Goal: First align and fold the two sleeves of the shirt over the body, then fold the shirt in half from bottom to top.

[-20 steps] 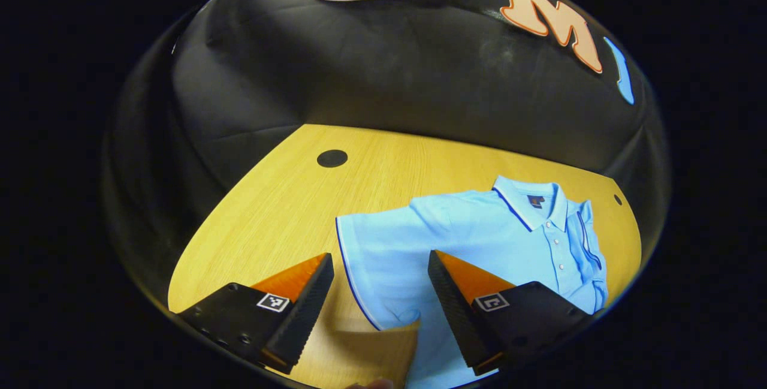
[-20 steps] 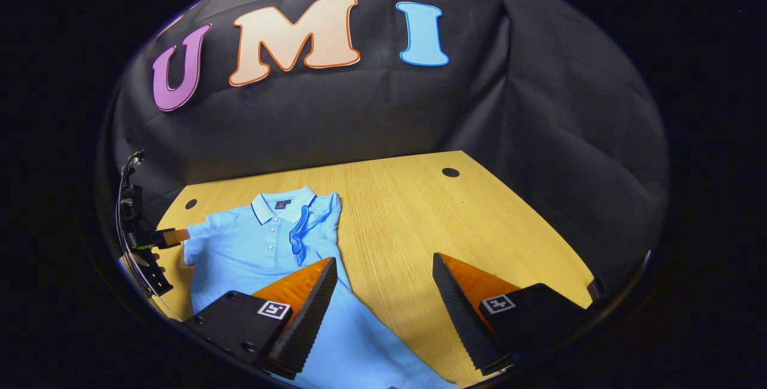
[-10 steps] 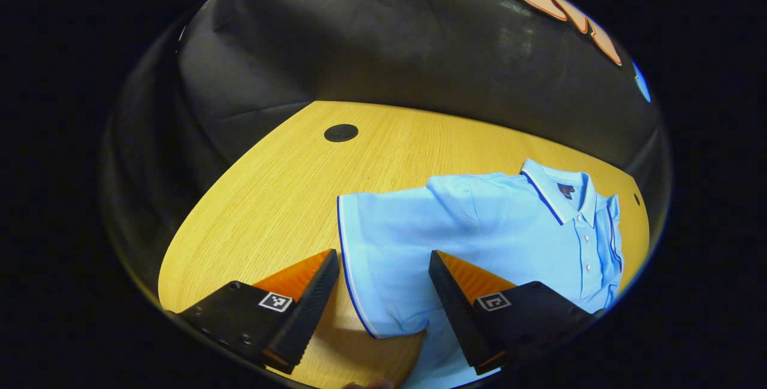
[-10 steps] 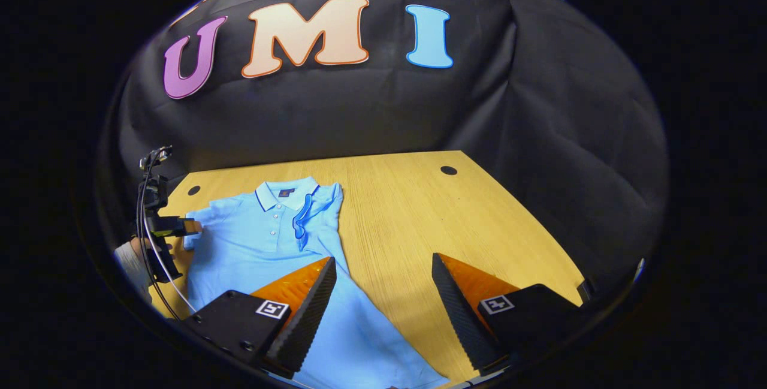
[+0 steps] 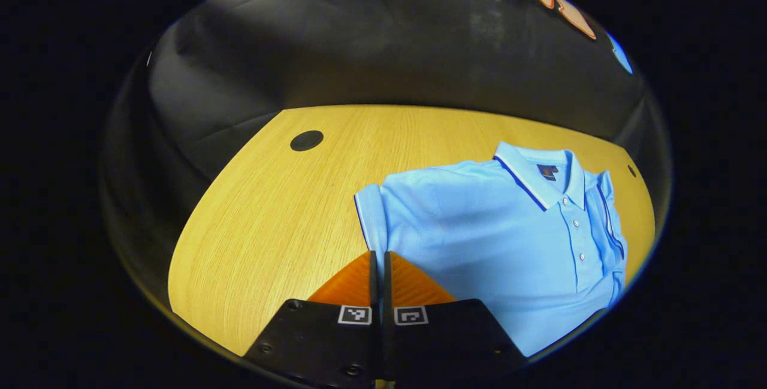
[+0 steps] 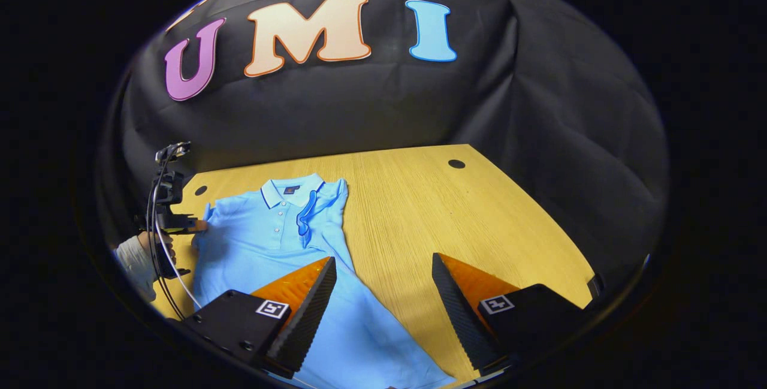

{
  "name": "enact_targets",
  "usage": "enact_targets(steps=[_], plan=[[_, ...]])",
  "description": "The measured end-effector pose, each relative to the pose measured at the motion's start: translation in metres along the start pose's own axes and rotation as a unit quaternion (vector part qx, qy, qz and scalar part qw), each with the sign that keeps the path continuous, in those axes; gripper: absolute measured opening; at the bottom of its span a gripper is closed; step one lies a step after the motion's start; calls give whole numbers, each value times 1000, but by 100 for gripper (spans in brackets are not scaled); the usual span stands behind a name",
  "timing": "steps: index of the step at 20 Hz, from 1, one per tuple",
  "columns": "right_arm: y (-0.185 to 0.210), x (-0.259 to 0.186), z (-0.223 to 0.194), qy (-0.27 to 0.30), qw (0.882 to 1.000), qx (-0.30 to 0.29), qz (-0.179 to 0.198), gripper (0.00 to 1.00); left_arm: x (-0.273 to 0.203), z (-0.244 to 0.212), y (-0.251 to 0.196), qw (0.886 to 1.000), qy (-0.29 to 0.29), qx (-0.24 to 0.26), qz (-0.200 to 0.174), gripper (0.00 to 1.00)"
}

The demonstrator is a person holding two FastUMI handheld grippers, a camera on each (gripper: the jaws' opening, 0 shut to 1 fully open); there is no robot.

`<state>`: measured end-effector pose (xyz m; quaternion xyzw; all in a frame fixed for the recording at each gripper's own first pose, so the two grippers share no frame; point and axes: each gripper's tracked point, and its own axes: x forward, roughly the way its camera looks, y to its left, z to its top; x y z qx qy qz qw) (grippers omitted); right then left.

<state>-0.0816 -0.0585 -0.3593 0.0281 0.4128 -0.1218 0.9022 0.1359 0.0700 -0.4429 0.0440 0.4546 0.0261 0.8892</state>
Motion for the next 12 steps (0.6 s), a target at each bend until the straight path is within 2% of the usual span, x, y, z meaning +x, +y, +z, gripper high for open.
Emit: enact_targets(steps=[2, 3, 8, 12], plan=[[-2, 4, 1, 2, 1000, 6, 12, 100, -9, 16, -15, 1000, -21, -15, -11, 0], [-2, 6, 0, 5, 1000, 7, 19, 99, -15, 24, -17, 999, -32, -15, -5, 0], [-14, 17, 2, 5, 999, 13, 33, 98, -33, 51, -59, 998, -57, 28, -16, 0], [-34, 23, 7, 2, 999, 30, 37, 98, -34, 47, -100, 997, -45, 50, -31, 0]])
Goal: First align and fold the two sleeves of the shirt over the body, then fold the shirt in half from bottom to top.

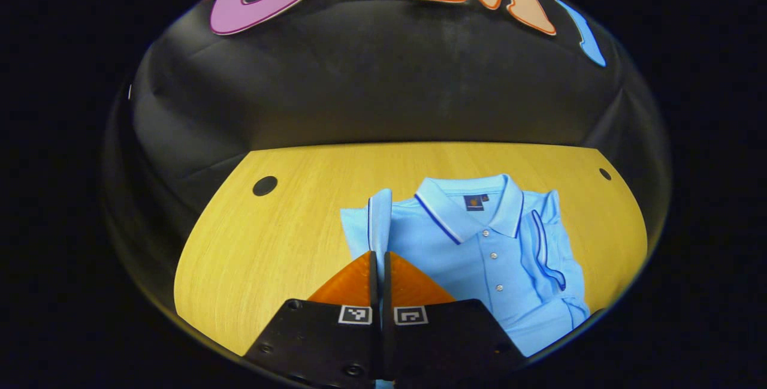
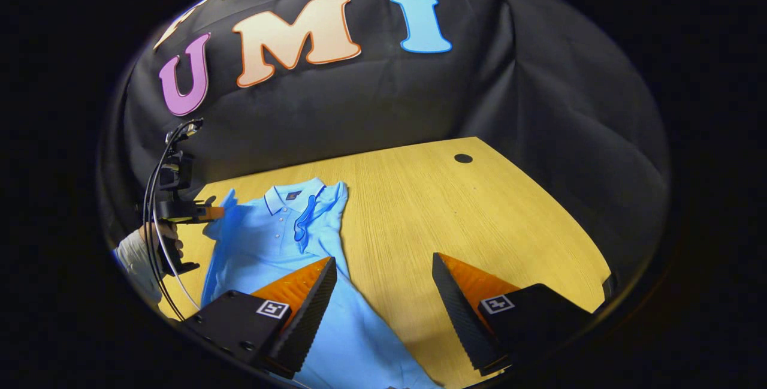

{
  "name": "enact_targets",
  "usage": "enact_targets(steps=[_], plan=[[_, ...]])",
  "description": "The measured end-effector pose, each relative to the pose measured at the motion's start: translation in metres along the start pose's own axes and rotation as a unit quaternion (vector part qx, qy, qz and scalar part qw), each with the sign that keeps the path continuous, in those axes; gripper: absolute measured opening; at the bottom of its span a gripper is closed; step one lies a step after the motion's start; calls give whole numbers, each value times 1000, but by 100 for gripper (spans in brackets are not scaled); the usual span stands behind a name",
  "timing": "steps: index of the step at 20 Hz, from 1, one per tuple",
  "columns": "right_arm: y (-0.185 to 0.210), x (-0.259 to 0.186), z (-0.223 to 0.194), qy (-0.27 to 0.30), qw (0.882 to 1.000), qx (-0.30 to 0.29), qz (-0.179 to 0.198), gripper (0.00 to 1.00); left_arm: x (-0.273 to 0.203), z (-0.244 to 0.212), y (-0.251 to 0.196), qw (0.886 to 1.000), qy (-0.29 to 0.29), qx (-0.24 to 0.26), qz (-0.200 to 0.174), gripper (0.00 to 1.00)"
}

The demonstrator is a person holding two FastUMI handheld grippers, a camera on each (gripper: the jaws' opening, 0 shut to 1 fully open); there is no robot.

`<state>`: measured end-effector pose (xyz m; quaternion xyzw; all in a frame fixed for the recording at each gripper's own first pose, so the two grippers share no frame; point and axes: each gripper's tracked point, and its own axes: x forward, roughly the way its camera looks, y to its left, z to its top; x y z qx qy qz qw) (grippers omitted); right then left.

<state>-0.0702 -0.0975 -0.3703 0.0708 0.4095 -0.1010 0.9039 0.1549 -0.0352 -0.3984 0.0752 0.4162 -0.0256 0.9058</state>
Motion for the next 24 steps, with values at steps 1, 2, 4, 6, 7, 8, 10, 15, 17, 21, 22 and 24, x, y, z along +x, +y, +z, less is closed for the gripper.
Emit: enact_targets(steps=[1, 2, 4, 6, 7, 8, 10, 15, 17, 21, 22, 24], plan=[[-8, 1, 1, 0, 1000, 1, -3, 99, 0, -2, -10, 1000, 4, 1, -4, 0], [-16, 1, 1, 1, 1000, 1, -6, 99, 2, -5, -23, 1000, 11, 1, -12, 0], [-29, -5, 2, 5, 1000, 4, -11, 99, 5, -12, -42, 1000, 18, 2, -20, 0], [-42, -5, 4, 4, 1000, 6, -13, 100, 7, -19, -59, 999, 25, 7, -24, 0], [-47, -6, 5, 5, 1000, 7, -13, 100, 8, -23, -63, 999, 28, 8, -23, 0], [-51, -5, 5, 6, 1000, 8, -12, 100, 10, -27, -68, 999, 30, 7, -20, 0], [-57, -3, 5, 8, 1000, 8, -5, 99, 10, -36, -77, 999, 42, -7, -25, 0], [-50, 4, 15, 7, 999, -3, 41, 94, -20, -21, -86, 996, -5, -59, -59, 63], [-39, 7, 22, 1, 997, -8, 71, 94, -51, -6, -78, 996, -43, -52, -51, 86], [-14, 5, 27, -13, 991, -27, 129, 98, -128, 10, -56, 992, -115, -44, -29, 92], [-8, 1, 28, -18, 989, -33, 142, 98, -146, 13, -51, 990, -133, -42, -26, 93], [1, -8, 27, -29, 986, -48, 155, 98, -175, 5, -39, 988, -150, -38, -15, 93]])
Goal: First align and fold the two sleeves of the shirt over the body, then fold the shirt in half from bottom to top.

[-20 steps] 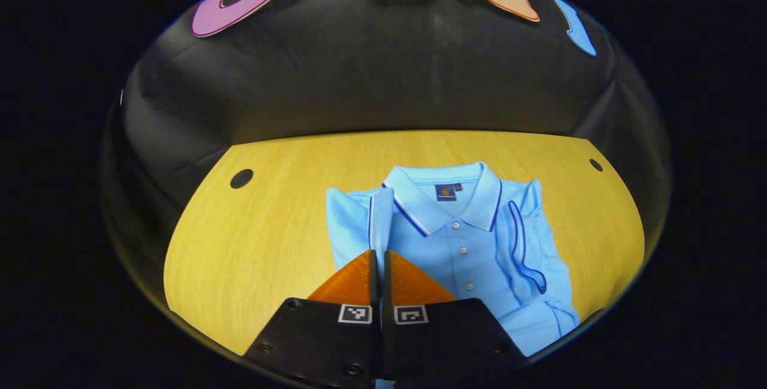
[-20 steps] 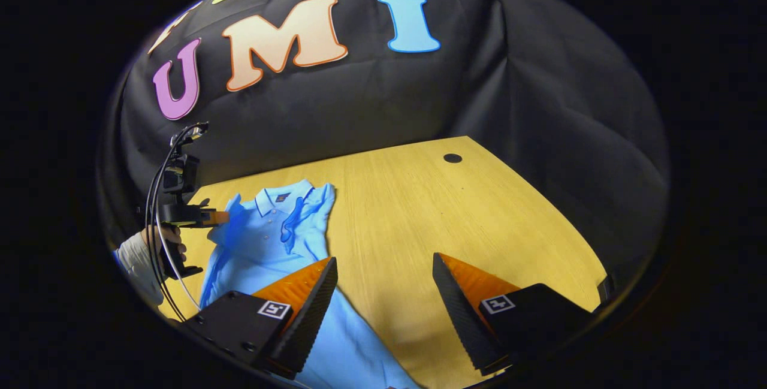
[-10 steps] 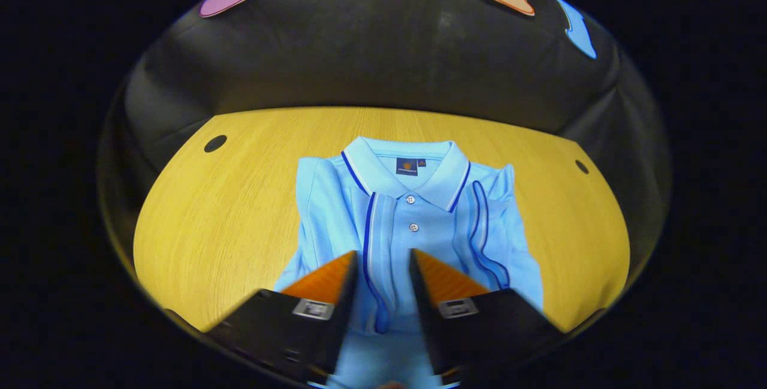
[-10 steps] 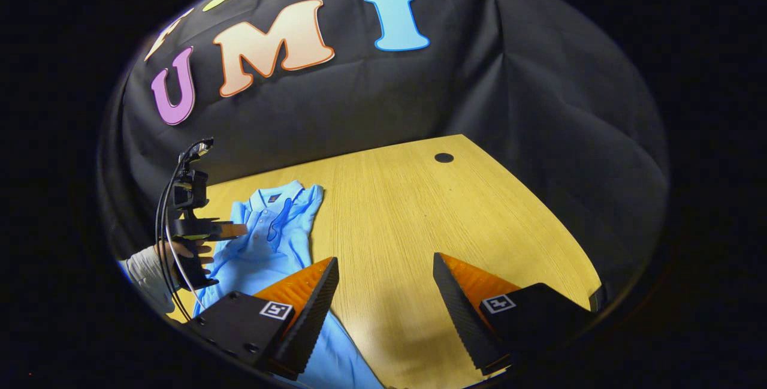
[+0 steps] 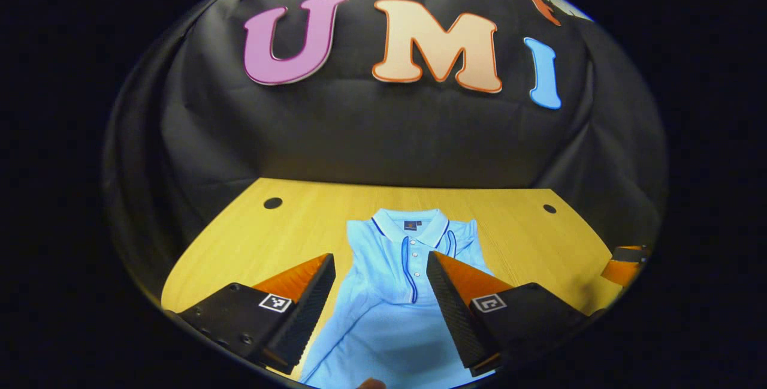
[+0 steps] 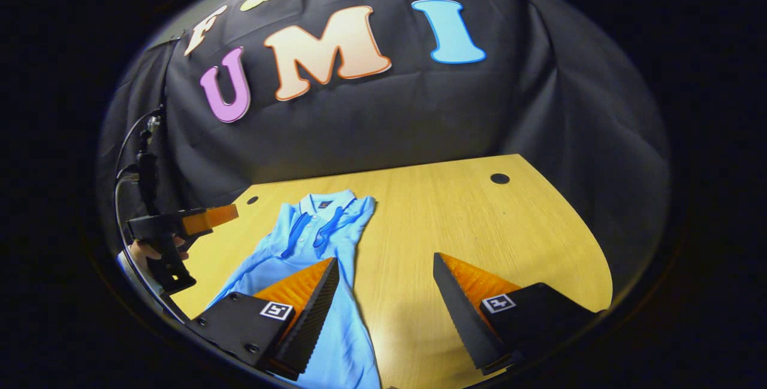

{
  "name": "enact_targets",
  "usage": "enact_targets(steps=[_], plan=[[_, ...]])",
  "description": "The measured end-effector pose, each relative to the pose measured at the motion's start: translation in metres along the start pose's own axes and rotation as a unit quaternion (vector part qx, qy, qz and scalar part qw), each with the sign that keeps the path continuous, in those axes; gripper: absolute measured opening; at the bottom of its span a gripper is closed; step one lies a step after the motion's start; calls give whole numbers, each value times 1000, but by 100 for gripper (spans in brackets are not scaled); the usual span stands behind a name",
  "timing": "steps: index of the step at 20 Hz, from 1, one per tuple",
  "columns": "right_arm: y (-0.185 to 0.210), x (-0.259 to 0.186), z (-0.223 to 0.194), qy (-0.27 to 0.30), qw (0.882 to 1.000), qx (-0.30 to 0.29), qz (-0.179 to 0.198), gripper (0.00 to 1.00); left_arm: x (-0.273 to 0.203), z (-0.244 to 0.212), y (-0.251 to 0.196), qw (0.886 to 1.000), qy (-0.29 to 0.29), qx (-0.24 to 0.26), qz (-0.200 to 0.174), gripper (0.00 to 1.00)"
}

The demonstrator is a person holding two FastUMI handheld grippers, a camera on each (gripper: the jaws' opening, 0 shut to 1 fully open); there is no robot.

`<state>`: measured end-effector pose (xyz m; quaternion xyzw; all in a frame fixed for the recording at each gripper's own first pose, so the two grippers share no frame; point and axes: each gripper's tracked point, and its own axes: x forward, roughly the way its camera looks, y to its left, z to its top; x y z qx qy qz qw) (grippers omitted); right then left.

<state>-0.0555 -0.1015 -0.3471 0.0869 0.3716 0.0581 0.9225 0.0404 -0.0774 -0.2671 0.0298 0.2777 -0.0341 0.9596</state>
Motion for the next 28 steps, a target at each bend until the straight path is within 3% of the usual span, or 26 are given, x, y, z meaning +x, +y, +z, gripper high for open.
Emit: enact_targets(steps=[3, 4, 5, 13, 21, 22, 23, 28], plan=[[18, -18, -5, -11, 1000, -18, 7, 98, -43, -13, 19, 1000, 0, -7, 9, 93], [26, -25, -8, -12, 1000, -24, 11, 94, -55, -20, 23, 1000, 2, -11, 8, 93], [33, -33, -13, -16, 999, -32, 13, 98, -68, -29, 29, 1000, 4, -15, 6, 93], [71, -95, -68, -4, 998, -67, -2, 98, -157, -105, 71, 999, 47, -8, -7, 94], [73, -130, -137, 45, 996, -75, -23, 98, -196, -179, 85, 995, 99, 22, -23, 94], [70, -132, -144, 50, 995, -80, -26, 94, -199, -187, 86, 993, 108, 26, -26, 95], [68, -136, -154, 58, 994, -84, -30, 98, -202, -198, 86, 992, 116, 29, -28, 95], [54, -142, -201, 95, 991, -85, -48, 99, -211, -237, 90, 987, 152, 38, -29, 95]])
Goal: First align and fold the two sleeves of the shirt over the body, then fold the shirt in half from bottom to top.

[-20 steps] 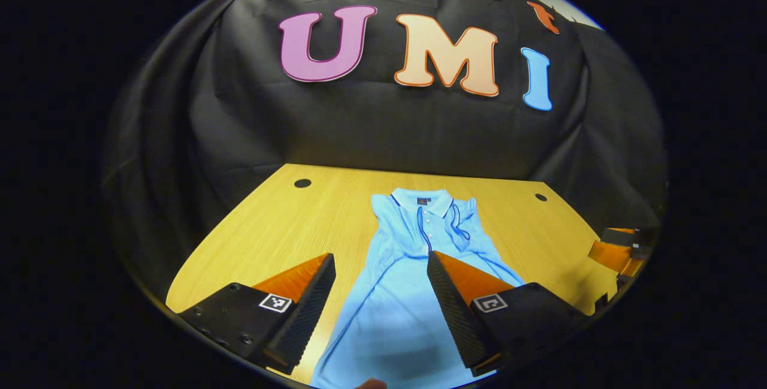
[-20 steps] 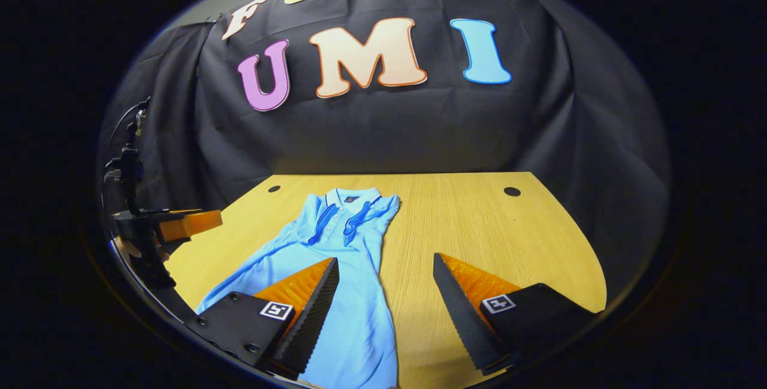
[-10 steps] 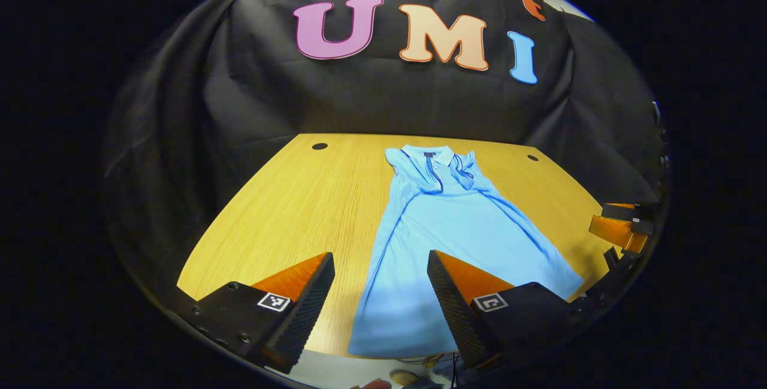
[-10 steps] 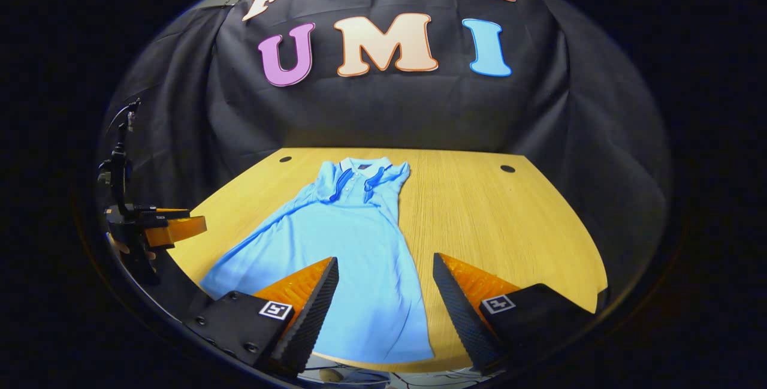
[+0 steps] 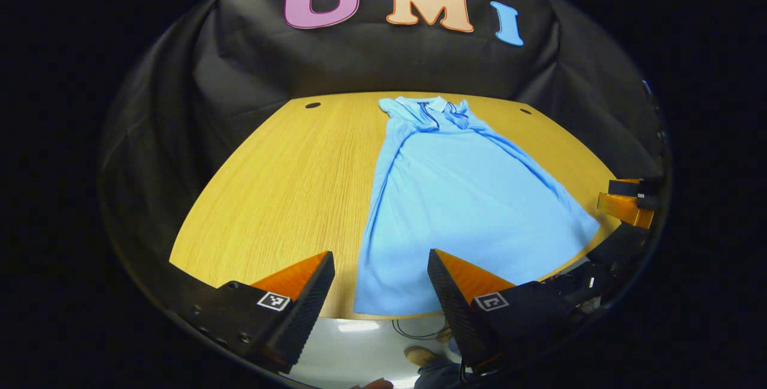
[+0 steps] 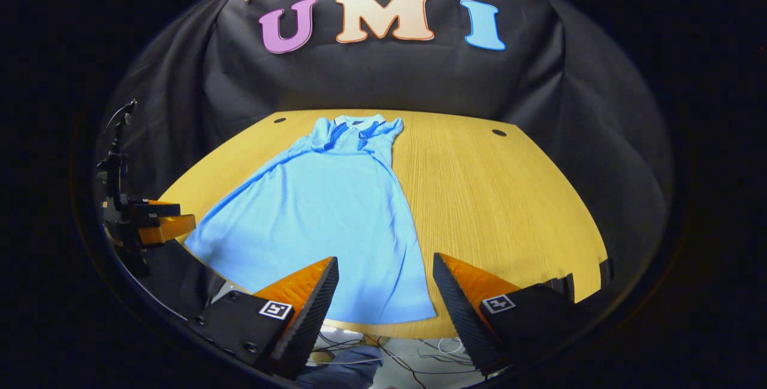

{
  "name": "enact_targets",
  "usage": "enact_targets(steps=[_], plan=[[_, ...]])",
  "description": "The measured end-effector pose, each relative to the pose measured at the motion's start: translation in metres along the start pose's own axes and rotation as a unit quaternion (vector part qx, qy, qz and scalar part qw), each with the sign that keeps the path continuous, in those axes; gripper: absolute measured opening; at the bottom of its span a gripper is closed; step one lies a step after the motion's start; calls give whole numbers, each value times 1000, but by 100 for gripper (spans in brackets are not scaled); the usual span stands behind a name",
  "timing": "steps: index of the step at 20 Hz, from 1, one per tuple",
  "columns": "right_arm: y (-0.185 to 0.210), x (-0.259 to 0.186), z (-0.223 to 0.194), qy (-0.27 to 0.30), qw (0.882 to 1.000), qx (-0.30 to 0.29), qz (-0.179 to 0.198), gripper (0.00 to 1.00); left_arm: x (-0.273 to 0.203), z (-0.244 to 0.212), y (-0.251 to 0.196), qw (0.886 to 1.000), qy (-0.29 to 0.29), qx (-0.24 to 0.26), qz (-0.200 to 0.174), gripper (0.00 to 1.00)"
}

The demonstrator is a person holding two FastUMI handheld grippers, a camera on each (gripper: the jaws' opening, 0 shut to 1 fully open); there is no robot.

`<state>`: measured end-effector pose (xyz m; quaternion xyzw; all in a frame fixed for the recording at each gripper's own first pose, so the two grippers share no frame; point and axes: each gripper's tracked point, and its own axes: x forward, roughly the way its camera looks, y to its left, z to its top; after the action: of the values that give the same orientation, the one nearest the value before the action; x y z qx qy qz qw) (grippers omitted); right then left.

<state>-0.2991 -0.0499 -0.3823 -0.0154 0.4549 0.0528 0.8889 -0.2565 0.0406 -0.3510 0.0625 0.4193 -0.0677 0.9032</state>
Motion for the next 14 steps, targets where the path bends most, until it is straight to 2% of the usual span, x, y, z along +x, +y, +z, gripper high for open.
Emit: enact_targets(steps=[1, 2, 3, 4, 5, 6, 7, 8, 9, 11, 12, 14], plan=[[-3, 1, -9, 8, 1000, -1, -5, 99, 1, -6, -2, 1000, 5, 2, -1, 95], [-6, 5, -18, 17, 1000, -1, -11, 94, 3, -11, -5, 1000, 11, 3, -4, 95], [-9, 7, -25, 26, 1000, 0, -16, 99, 5, -16, -6, 1000, 15, 5, -5, 95], [-11, 8, -31, 31, 999, 4, -19, 94, 7, -21, -7, 1000, 17, 6, -5, 95], [-12, 10, -34, 35, 999, 8, -21, 99, 9, -24, -7, 1000, 19, 7, -1, 95], [-12, 12, -36, 39, 999, 12, -22, 99, 12, -26, -5, 1000, 21, 6, 3, 95], [-12, 13, -39, 41, 999, 14, -23, 94, 14, -29, -5, 1000, 24, 3, 6, 95], [-12, 17, -41, 42, 999, 15, -23, 99, 17, -32, -5, 1000, 27, -1, 6, 95], [-12, 21, -44, 46, 999, 15, -23, 94, 18, -37, -5, 999, 33, -4, 7, 95], [-11, 25, -51, 55, 998, 15, -23, 94, 16, -35, -5, 1000, 27, -5, 3, 97], [-8, 29, -54, 62, 998, 18, -22, 99, 14, -35, -6, 1000, 28, -6, 1, 96], [-4, 32, -64, 81, 996, 18, -20, 95, 16, -35, -6, 1000, 25, -3, -5, 96]])
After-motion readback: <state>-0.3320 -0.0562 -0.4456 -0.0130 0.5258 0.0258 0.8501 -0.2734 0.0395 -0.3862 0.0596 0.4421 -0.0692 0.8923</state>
